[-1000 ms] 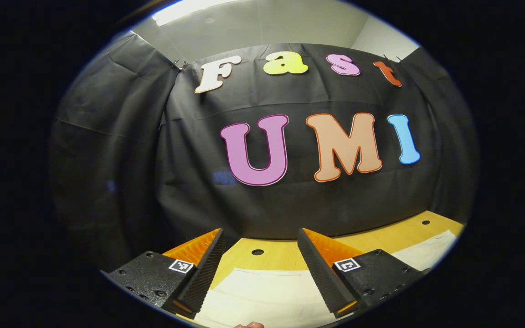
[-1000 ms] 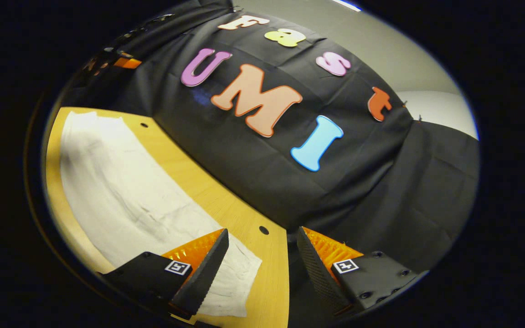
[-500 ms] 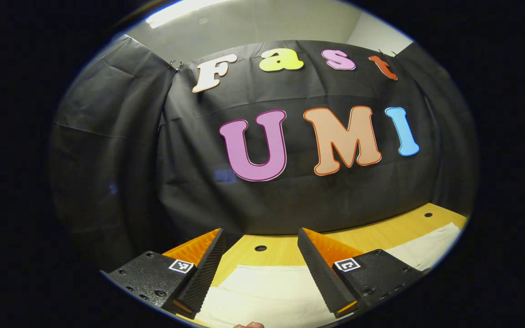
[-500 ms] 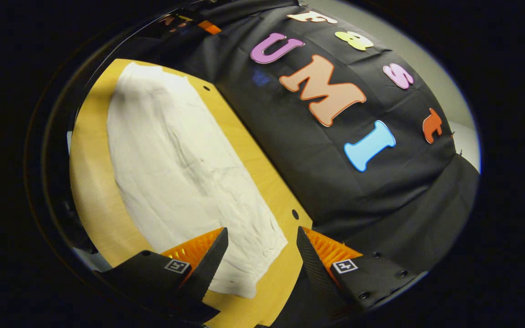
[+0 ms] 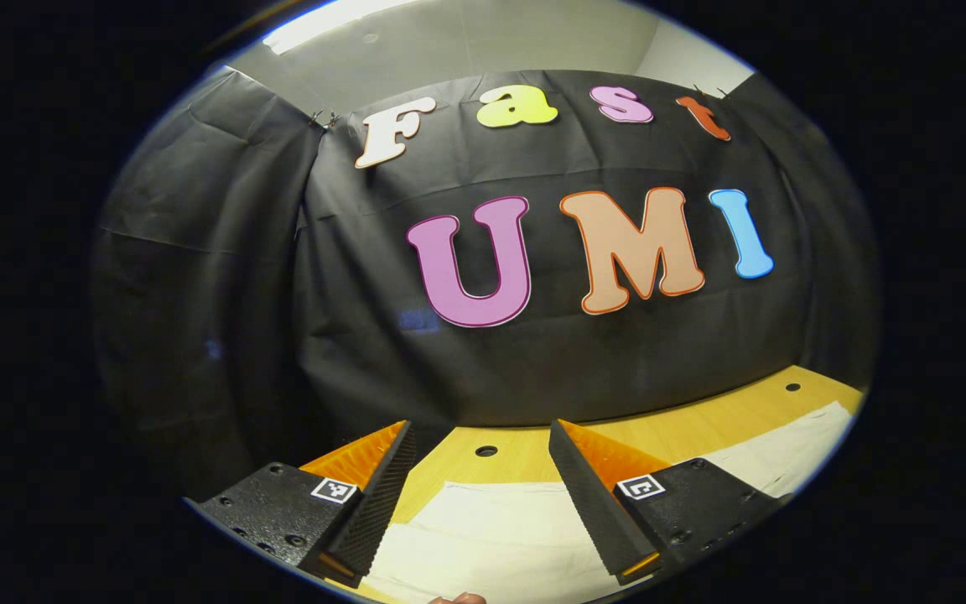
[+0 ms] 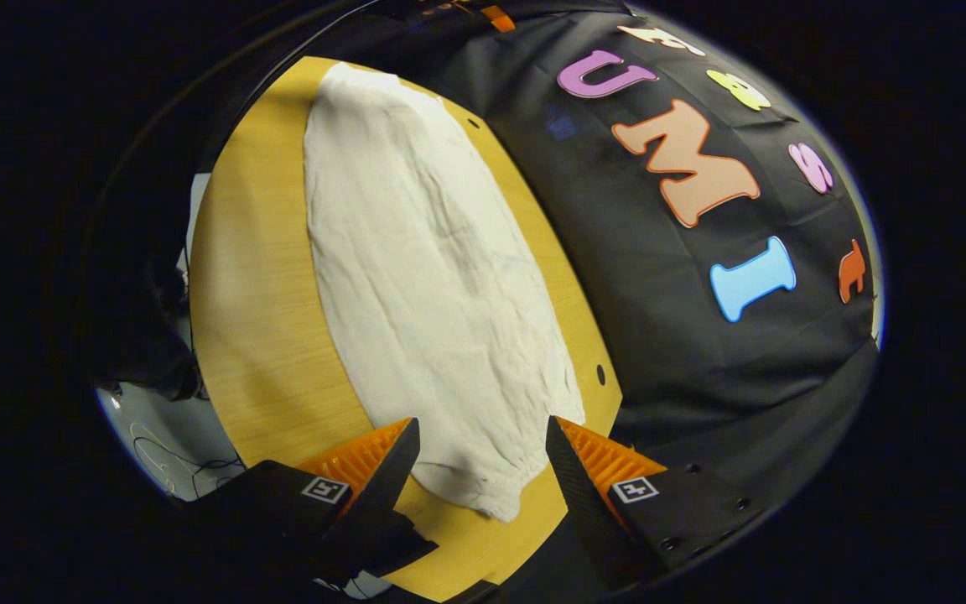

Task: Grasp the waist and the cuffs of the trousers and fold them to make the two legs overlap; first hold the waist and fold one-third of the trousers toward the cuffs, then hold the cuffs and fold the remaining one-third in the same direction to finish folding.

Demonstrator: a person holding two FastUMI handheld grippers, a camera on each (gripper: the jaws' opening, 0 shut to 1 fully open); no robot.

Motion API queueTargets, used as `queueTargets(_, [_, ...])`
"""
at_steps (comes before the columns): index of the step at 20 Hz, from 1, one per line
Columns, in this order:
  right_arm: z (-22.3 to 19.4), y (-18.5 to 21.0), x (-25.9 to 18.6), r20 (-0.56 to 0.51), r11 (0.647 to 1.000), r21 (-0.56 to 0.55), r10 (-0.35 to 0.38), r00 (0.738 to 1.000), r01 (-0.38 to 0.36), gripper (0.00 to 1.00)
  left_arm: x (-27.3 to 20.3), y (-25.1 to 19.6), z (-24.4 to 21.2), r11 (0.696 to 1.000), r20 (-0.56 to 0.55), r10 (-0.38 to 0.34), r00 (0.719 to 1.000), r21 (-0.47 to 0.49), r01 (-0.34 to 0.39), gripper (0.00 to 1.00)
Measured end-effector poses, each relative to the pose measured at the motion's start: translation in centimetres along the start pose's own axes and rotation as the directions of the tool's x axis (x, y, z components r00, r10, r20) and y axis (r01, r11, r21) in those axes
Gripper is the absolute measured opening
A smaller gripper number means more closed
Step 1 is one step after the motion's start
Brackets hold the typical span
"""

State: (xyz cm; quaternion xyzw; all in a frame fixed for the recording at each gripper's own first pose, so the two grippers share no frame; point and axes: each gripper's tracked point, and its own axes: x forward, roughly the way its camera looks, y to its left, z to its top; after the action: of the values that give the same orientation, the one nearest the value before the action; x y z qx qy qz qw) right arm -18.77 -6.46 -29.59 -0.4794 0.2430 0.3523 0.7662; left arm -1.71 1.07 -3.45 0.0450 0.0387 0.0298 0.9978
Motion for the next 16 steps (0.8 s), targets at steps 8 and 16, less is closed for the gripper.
queueTargets(8, [-2.9, 2.3, 1.2, -0.064, 0.993, -0.107, 0.034, 0.997, -0.041, 1.0, -0.7, 0.4, -0.6, 0.999, -0.014, 0.001, 1.0, 0.037, -0.001, 0.96])
queueTargets(16, [-2.5, 1.1, 4.0, -0.077, 0.99, -0.138, 0.007, 0.997, -0.017, 0.91, -1.1, 0.0, -2.0, 0.996, -0.031, -0.018, 0.999, 0.092, 0.021, 0.96])
